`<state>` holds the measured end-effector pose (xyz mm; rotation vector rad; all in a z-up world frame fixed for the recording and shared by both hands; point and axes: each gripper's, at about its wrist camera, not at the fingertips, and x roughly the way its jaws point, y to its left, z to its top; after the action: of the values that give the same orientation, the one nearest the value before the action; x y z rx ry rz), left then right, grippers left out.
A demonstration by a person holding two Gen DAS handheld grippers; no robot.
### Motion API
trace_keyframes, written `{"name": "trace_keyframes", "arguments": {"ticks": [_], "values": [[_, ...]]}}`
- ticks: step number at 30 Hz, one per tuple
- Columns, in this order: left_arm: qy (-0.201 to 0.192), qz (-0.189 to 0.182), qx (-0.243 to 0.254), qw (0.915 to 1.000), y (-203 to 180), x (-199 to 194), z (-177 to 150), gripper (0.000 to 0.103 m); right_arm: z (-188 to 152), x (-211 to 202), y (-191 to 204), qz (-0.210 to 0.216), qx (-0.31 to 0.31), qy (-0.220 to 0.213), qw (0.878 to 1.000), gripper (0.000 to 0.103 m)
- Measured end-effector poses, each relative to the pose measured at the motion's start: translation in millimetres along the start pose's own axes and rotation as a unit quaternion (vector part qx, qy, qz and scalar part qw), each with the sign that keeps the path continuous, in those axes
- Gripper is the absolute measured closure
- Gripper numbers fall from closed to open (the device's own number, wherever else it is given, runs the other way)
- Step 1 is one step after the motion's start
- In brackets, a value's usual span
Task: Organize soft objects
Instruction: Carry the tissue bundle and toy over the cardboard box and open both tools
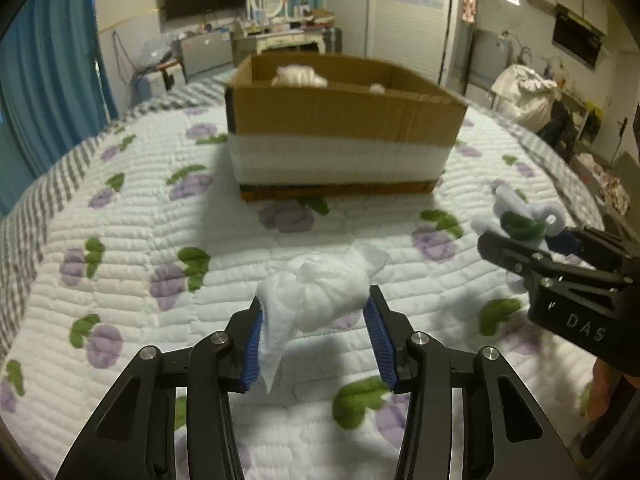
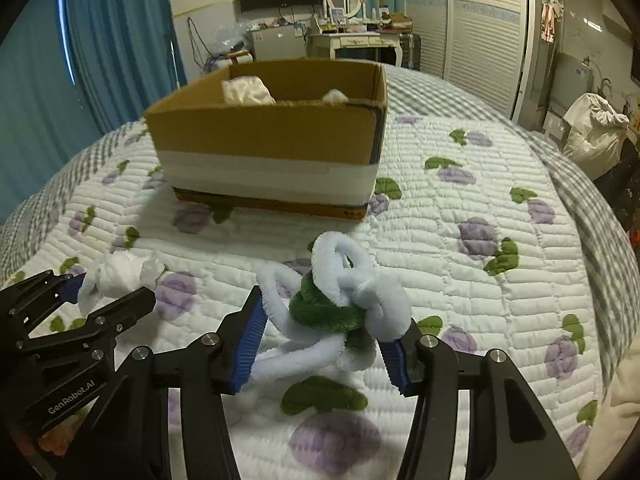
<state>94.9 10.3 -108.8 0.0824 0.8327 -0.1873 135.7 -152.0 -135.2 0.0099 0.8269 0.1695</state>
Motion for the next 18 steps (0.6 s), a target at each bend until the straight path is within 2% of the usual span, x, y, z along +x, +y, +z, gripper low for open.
{"name": "trace_keyframes", "arguments": {"ticks": [9, 18], "values": [[-0.049, -0.003, 0.012, 0.9987, -7.8, -61.5, 16.8, 0.058, 15.0, -65.9, 11.2, 0.011, -0.001, -0.053, 0.999, 0.050], [-0.108, 0.003, 0.029, 0.9938, -9.4, -105.4, 59.5, 0.058, 58.1, -119.6, 20.0, 0.022, -0.017, -0.105, 0.994, 0.050]]}}
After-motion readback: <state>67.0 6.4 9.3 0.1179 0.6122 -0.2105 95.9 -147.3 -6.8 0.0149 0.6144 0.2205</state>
